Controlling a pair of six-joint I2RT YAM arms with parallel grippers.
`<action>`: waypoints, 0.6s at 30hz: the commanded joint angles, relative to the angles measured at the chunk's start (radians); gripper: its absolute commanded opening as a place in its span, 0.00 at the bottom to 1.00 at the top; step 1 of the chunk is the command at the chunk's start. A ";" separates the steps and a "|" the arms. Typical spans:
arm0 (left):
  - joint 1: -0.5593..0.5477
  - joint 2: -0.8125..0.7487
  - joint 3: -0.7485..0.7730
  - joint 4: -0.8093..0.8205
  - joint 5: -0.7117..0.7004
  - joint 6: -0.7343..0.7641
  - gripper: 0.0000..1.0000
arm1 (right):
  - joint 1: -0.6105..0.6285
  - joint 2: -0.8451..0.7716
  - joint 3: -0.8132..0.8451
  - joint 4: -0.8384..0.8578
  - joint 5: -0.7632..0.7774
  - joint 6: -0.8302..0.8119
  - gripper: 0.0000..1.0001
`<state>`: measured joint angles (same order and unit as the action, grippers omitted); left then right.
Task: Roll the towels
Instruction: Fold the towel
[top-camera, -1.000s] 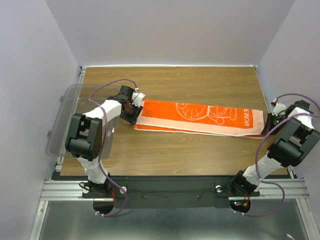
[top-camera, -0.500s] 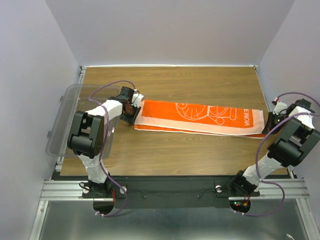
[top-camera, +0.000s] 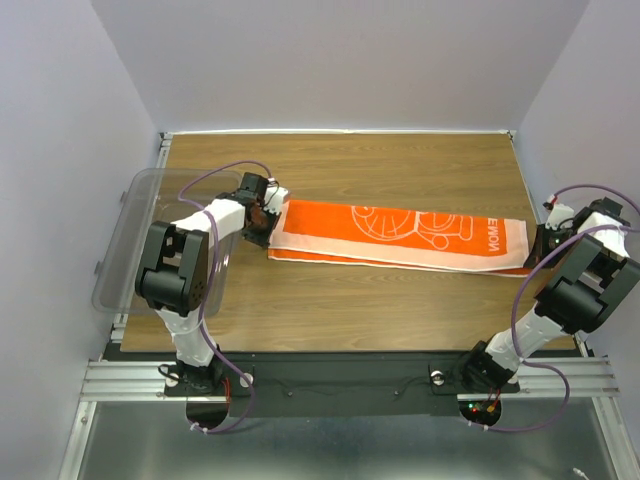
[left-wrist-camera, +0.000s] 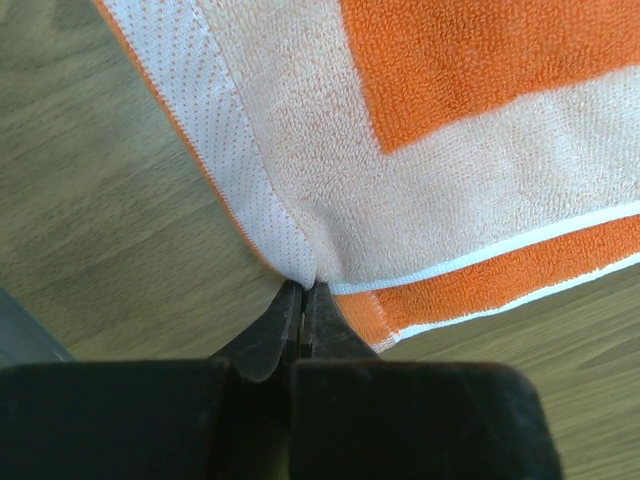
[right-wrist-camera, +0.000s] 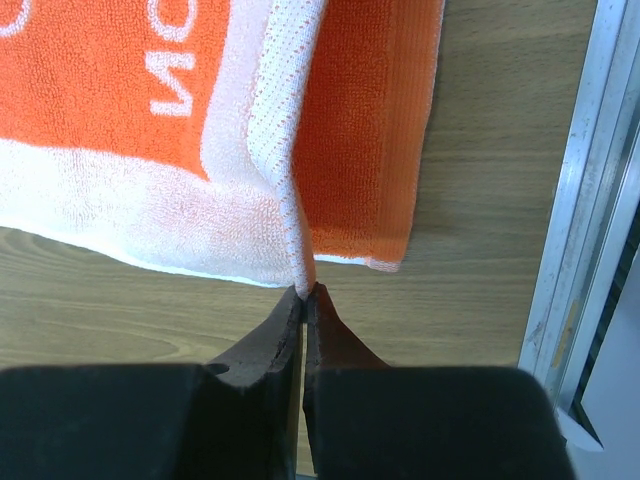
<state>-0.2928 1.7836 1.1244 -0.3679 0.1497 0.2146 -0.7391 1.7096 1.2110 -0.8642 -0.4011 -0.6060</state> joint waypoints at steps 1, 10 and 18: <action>0.006 -0.041 0.047 -0.032 -0.001 0.014 0.00 | -0.009 0.001 0.067 -0.012 -0.028 -0.005 0.01; 0.007 -0.112 0.130 -0.101 0.007 0.034 0.00 | -0.009 0.030 0.229 -0.013 -0.051 0.041 0.01; 0.007 -0.147 0.152 -0.111 0.048 0.031 0.00 | -0.009 0.061 0.305 -0.022 -0.053 0.049 0.01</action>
<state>-0.2928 1.6886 1.2423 -0.4473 0.1848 0.2302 -0.7391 1.7615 1.4658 -0.8913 -0.4511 -0.5667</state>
